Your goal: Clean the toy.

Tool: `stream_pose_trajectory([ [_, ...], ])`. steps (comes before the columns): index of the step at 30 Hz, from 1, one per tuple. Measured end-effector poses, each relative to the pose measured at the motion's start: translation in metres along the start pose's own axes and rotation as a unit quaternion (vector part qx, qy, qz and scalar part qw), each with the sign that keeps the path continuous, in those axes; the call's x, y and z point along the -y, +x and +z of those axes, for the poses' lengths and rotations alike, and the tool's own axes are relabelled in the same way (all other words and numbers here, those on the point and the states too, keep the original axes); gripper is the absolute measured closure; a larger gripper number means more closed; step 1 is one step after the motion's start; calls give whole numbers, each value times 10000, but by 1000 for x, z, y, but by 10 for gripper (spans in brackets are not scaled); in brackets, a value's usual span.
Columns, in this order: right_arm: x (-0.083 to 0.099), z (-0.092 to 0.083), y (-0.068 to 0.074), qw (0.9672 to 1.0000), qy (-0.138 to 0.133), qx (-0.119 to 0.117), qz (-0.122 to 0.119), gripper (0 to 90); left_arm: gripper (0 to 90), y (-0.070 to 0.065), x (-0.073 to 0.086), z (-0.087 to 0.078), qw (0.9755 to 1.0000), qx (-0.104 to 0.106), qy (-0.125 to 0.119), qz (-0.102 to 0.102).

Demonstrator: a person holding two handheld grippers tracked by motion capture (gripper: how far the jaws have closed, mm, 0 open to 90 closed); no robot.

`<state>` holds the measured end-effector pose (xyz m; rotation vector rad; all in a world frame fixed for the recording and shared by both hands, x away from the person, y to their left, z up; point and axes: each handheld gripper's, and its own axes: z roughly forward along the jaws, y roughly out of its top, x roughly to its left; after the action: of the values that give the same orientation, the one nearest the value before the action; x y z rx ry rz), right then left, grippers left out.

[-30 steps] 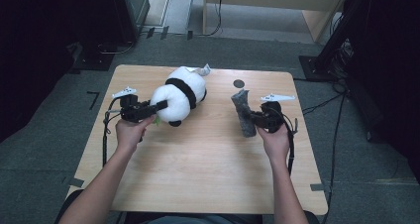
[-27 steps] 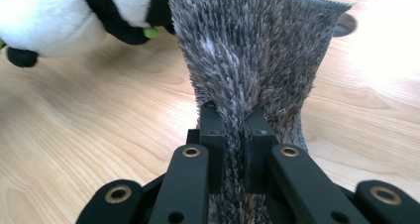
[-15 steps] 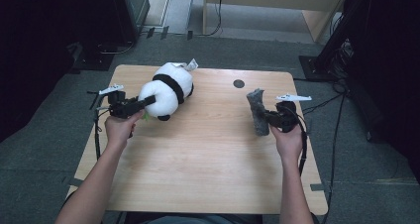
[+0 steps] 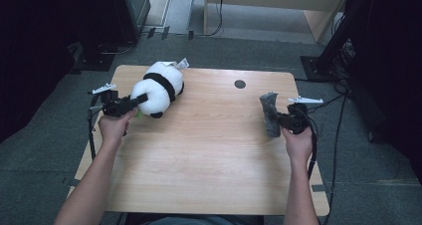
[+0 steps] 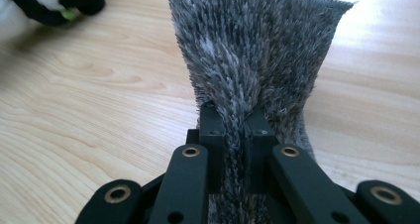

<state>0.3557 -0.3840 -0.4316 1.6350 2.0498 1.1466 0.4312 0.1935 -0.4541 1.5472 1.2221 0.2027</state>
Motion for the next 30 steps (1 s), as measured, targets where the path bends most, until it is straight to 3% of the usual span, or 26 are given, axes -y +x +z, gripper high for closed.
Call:
stream_pose_trajectory([
  [2, 2, 5, -2, 9999, 96, 54, 26, 827, 485, 7, 2, 0, 9999, 107, -20, -115],
  [5, 6, 14, -5, 9996, 221, -92, 127, 827, 481, 20, 5, -1, 9993, 120, -1, -340],
  [13, 12, 41, -6, 9983, 565, -116, 114, 821, 455, 26, 10, 4, 9996, -81, 177, -213],
  [16, 15, 48, -6, 9978, 647, -78, 77, 814, 431, 29, 12, 6, 9993, -106, 188, -294],
  [20, 18, 54, -7, 9975, 709, 20, -3, 785, 398, 28, 14, 9, 9996, -186, 202, 22],
  [25, 21, 61, -9, 9968, 799, 62, 14, 752, 336, 30, 15, 10, 9997, -149, 191, 25],
  [30, 23, 64, -10, 9965, 828, 63, -11, 702, 282, 31, 16, 10, 9994, -85, 227, 265],
])
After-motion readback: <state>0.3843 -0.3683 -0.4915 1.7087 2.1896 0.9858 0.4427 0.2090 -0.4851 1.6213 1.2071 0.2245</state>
